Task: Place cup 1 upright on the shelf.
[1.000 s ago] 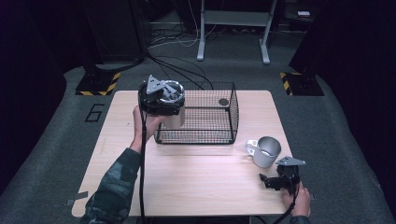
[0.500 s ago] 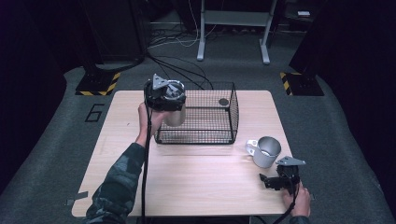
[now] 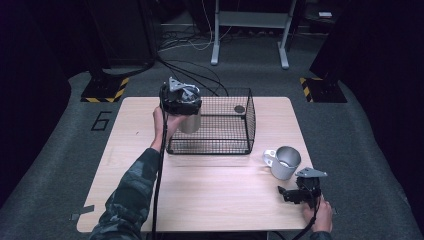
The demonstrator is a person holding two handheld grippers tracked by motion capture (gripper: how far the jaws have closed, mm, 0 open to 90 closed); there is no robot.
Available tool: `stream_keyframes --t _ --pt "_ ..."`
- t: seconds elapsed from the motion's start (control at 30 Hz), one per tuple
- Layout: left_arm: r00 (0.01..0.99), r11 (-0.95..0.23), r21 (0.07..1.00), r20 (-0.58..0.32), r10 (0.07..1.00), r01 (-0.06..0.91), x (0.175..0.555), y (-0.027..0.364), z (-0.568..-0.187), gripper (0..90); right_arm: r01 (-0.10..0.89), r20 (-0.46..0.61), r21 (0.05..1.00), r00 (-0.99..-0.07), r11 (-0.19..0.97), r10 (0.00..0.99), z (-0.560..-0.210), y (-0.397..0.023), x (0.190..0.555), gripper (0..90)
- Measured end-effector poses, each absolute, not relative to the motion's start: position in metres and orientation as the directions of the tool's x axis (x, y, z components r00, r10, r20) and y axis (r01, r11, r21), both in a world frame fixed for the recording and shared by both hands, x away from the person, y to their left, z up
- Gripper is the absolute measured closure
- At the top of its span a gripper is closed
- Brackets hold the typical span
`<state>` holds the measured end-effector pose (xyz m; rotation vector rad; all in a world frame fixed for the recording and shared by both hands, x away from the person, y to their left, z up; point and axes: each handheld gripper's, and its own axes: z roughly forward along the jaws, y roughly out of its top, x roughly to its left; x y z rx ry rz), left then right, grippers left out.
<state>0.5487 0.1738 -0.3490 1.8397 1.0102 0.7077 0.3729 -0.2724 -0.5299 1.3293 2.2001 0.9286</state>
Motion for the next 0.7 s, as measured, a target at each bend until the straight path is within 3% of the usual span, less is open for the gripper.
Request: stream_keyframes --t 0.7 --pt "0.477 -0.283 0.842 0.036 0.878 0.459 0.575 0.169 -0.381 3.8 0.616 -0.003 0.718 -0.464 0.325 0.886 -0.53 -0.272 0.373 0.0"
